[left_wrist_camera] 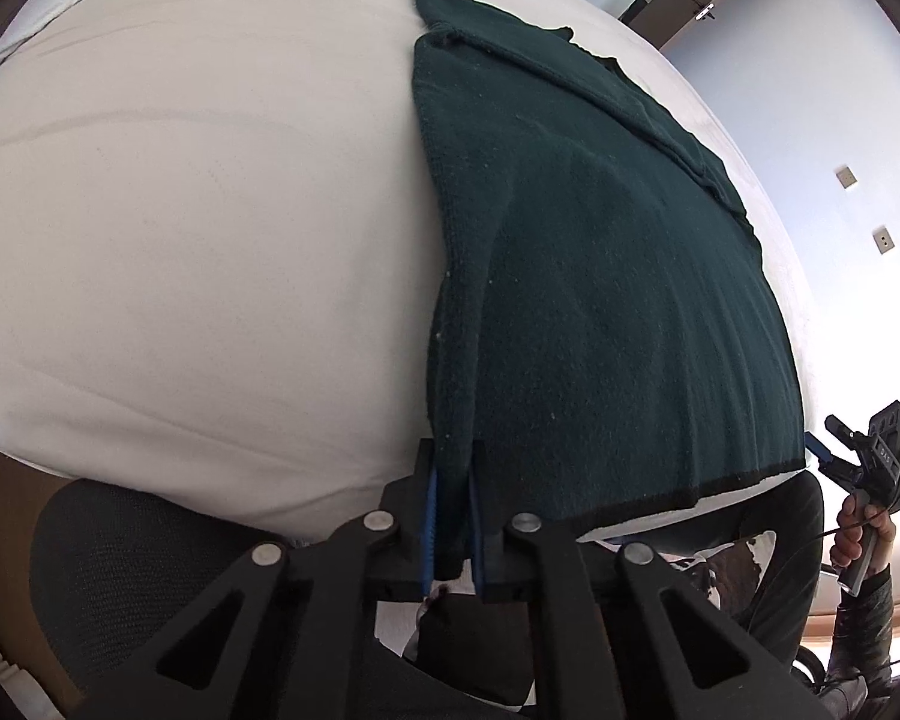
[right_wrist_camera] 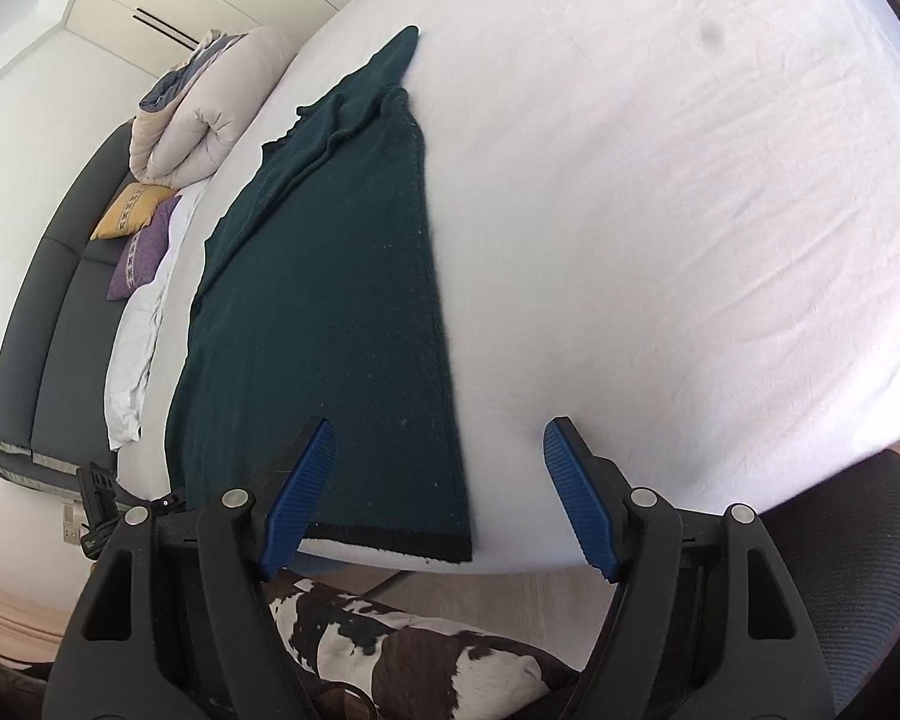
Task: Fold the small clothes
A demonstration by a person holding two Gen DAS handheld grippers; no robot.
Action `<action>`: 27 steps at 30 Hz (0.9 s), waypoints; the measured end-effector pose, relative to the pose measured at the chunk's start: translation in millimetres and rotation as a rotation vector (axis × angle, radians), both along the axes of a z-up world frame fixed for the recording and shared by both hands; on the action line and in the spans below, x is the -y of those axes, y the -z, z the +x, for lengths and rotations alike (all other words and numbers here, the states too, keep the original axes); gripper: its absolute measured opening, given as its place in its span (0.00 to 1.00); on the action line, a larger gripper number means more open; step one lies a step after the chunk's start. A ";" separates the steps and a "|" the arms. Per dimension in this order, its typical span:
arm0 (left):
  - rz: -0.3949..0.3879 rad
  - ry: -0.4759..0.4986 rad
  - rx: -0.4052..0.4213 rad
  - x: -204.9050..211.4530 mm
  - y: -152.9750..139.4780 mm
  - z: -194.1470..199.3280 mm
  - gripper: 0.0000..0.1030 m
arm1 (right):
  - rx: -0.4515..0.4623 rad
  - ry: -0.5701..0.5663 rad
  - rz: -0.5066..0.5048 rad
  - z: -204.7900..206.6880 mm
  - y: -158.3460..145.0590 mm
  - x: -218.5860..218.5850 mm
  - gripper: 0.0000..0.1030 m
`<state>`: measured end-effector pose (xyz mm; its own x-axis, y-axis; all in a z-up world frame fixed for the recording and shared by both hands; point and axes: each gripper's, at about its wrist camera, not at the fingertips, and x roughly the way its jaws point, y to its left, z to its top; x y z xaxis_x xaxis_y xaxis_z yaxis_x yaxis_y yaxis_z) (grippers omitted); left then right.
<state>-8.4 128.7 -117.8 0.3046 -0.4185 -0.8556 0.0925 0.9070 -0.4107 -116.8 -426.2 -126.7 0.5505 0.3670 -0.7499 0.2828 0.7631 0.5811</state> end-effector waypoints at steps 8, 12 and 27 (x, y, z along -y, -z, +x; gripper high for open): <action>-0.001 0.019 0.001 3.5 -2.1 -6.7 0.07 | -0.105 -0.064 -0.030 2.5 14.9 -25.3 0.32; -0.008 0.019 0.005 4.9 -2.5 -5.9 0.06 | -0.122 -0.070 -0.006 -1.8 17.3 -24.8 0.26; -0.383 -0.050 0.084 -25.6 -46.5 -6.1 0.06 | 0.065 -0.065 0.192 4.0 -34.7 -20.4 0.07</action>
